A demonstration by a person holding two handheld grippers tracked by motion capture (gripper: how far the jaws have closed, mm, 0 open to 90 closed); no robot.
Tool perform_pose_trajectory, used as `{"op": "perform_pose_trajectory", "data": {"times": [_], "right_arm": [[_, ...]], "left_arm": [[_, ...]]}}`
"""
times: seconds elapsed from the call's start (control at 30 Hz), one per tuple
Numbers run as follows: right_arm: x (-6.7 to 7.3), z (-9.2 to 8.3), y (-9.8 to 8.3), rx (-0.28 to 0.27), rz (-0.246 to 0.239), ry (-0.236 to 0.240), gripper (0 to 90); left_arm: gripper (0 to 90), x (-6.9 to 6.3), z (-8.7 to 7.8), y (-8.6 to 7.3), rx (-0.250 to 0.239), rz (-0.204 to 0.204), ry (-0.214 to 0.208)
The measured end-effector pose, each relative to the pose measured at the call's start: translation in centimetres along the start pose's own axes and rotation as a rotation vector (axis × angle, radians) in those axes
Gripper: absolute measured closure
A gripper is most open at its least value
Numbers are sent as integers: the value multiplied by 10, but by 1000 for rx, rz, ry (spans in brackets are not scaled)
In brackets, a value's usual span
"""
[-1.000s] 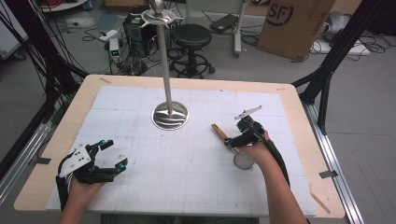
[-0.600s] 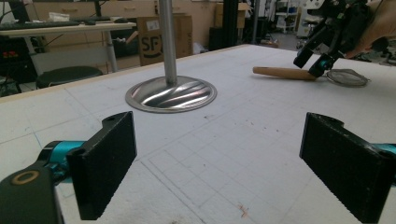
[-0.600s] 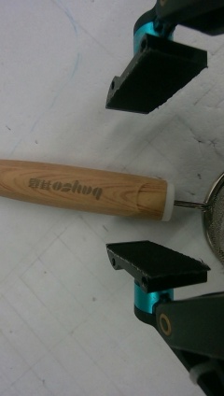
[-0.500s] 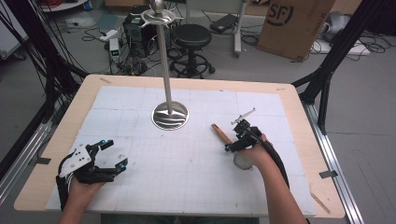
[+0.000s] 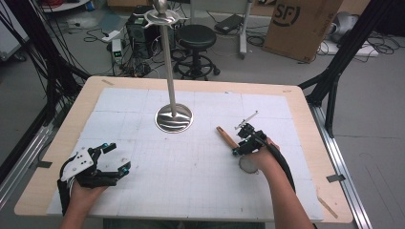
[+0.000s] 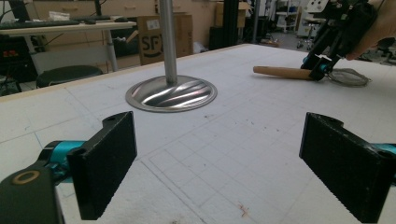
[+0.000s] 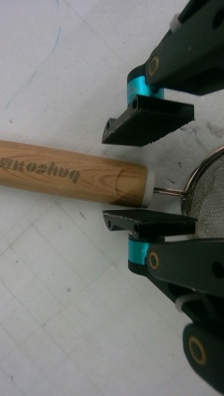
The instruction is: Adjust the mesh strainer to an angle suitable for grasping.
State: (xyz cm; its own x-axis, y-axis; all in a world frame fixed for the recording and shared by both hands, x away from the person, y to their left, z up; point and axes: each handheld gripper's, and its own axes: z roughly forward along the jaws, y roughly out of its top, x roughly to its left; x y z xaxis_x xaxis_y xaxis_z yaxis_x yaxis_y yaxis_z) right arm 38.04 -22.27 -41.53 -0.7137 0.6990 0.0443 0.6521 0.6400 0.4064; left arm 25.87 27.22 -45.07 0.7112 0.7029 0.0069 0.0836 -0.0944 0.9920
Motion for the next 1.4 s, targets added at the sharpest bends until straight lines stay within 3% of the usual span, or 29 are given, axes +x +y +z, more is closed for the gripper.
{"op": "perform_pose_trajectory", "data": {"times": [0.2,0.57,0.7,1.0,1.4], "right_arm": [[0,-1,0,1,-16,13,661],[0,-1,1,14,-35,15,665],[2,0,4,47,-50,0,664],[0,1,8,73,-33,17,661],[3,2,10,85,-28,-3,681]], "left_arm": [[115,0,0,0,-1,-1,1],[115,0,0,0,3,3,0],[116,-1,1,0,3,4,0],[115,-1,1,0,10,12,-1],[115,-2,2,1,24,28,-2]]}}
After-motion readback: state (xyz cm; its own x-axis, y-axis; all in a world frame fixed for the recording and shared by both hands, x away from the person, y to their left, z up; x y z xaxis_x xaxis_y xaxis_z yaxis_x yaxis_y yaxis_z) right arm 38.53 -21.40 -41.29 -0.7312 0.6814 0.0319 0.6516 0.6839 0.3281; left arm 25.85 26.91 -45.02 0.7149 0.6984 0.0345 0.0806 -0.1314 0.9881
